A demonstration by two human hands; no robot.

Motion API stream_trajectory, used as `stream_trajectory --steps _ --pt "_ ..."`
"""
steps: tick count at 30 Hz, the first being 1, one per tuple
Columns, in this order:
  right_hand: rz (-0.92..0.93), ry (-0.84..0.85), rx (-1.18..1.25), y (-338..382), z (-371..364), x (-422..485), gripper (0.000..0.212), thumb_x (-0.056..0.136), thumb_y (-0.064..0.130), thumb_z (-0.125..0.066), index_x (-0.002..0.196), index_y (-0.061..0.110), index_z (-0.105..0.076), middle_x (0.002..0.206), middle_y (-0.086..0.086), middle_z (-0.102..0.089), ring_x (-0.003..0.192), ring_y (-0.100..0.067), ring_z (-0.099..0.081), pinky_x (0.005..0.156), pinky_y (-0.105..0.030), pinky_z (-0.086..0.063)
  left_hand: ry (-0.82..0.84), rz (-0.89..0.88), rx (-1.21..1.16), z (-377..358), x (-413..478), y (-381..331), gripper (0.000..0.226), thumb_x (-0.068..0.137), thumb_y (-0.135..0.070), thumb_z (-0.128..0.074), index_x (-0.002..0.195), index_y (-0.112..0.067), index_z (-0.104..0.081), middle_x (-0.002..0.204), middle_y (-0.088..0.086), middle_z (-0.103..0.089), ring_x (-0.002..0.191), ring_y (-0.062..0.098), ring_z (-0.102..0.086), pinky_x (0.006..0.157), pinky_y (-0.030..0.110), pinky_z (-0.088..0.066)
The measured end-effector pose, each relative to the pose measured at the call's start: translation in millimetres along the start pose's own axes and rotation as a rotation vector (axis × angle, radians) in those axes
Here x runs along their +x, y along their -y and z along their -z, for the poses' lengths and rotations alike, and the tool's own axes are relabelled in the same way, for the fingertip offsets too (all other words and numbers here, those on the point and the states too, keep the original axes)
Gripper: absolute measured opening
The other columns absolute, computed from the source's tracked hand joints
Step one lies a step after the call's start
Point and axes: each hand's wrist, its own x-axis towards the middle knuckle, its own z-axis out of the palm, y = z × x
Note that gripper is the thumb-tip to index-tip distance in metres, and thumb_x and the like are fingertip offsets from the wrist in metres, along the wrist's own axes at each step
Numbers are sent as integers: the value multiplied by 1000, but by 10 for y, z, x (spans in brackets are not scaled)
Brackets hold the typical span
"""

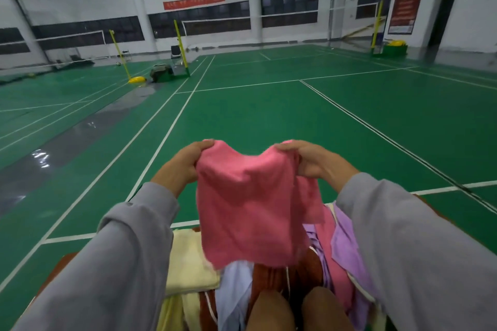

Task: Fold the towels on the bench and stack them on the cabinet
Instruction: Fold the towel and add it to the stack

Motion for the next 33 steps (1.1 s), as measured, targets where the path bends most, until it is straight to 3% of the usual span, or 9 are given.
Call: stream_trajectory --steps 5,8,10,12,14,19,24,27,33 --pt "77 -73 113 251 105 -20 23 99 10 -55 87 9 -74 70 -7 -73 58 -17 -69 56 -28 -59 -164 -112 -111 180 46 -152 16 98 -28 -68 101 -13 -66 82 7 -71 67 18 -67 55 31 -61" --pt "-79 -147 -56 233 143 -13 17 99 6 -60 85 6 -68 64 -6 -71 52 -16 -67 49 -28 -57 -193 -55 -90 272 67 -139 21 101 -24 -64 85 -10 -62 59 4 -68 47 14 -65 44 26 -55" --pt "-67 -230 9 296 157 17 12 98 5 -63 86 6 -65 62 -4 -70 49 -14 -66 47 -26 -56 -264 -90 -81 358 73 -176 19 94 -23 -73 94 -4 -68 67 5 -71 51 14 -66 52 27 -59" --pt "-19 -355 44 361 197 41 11 95 8 -69 85 8 -65 67 -3 -69 49 -13 -62 42 -25 -52 -378 -157 -73 473 132 -216 44 82 -24 -86 117 -2 -69 96 10 -76 72 20 -71 73 36 -63" --pt "-49 -461 -104 344 212 51 11 92 12 -75 86 12 -65 76 -2 -65 57 -13 -57 45 -25 -49 -412 -147 -32 538 139 -213 53 76 -29 -90 118 -6 -68 105 8 -74 83 23 -69 80 40 -62" --pt "96 -491 -81 387 164 87 27 90 16 -77 111 6 -64 97 -11 -69 74 -23 -66 60 -35 -54 -307 -26 158 524 33 -205 31 83 -40 -83 86 -16 -63 77 1 -62 67 17 -57 48 26 -51" --pt "220 -628 28 498 144 67 18 85 3 -77 93 5 -61 73 -8 -60 55 -15 -56 49 -29 -53 -207 -156 227 495 9 -329 11 93 -14 -73 98 -7 -66 97 10 -63 79 19 -59 73 31 -55" --pt "214 -648 15 499 219 97 32 78 -17 -67 108 -5 -60 73 -13 -58 52 -16 -58 43 -25 -52 -200 -154 391 428 -58 -398 19 89 -6 -76 96 4 -61 90 13 -61 77 21 -58 85 37 -54" --pt "256 -791 -640 587 377 32 29 83 -2 -71 94 24 -69 102 -7 -69 90 -27 -68 74 -46 -63 -311 -232 595 291 -43 -479 13 87 -8 -79 96 -12 -71 82 7 -61 63 16 -48 58 28 -42"
